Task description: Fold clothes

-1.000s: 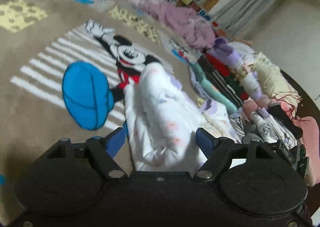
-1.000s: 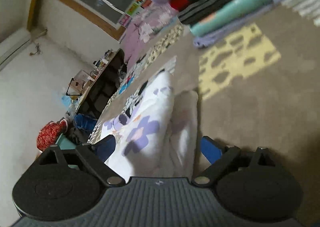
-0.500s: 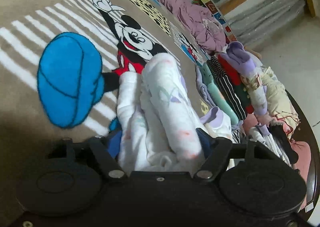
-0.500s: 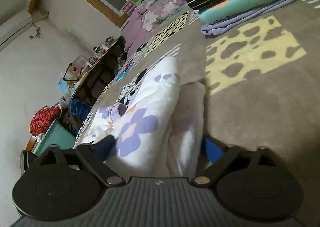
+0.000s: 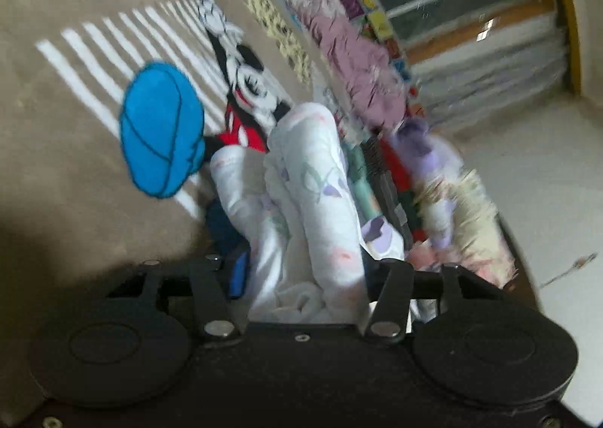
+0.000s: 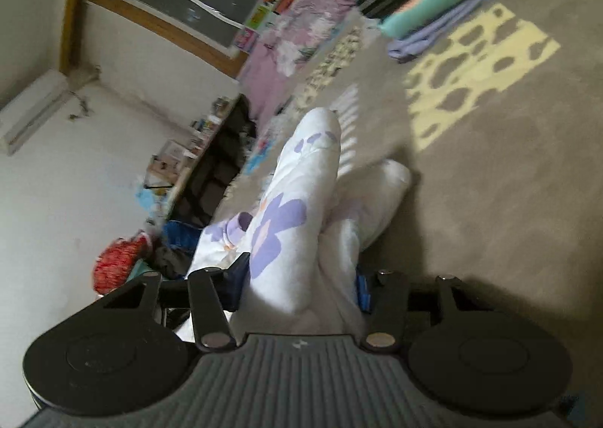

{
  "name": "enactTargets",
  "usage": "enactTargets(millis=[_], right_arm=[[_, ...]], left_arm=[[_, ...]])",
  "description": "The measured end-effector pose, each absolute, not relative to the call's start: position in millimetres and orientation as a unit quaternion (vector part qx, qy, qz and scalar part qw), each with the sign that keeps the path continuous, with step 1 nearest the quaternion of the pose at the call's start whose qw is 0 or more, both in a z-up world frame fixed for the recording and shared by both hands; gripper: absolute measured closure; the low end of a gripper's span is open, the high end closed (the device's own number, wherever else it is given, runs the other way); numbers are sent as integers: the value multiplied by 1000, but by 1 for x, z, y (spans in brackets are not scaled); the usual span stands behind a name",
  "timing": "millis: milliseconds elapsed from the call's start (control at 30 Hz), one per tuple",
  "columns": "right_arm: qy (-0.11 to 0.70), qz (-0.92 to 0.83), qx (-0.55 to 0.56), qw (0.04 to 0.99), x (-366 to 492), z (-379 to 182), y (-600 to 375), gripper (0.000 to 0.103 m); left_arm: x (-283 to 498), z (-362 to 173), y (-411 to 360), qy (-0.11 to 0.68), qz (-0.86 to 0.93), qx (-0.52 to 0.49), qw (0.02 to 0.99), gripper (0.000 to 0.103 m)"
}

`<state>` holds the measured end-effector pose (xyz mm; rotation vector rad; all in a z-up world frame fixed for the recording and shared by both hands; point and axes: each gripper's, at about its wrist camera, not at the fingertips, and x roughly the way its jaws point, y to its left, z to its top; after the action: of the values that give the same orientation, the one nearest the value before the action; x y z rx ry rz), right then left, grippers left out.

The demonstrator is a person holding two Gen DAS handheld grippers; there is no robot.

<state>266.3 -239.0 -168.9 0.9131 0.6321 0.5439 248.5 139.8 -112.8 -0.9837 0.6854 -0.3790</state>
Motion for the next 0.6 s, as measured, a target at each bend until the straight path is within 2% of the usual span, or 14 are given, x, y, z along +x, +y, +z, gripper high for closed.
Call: enactTargets(millis=[300, 600], right_arm=[[265, 344, 413, 801, 283, -106, -181, 52], [253, 480, 372, 753, 323, -28, -22, 52]], left_arm=[[193, -76, 216, 215, -155, -542, 797, 52], [118, -31, 332, 47, -62, -551, 831, 52]])
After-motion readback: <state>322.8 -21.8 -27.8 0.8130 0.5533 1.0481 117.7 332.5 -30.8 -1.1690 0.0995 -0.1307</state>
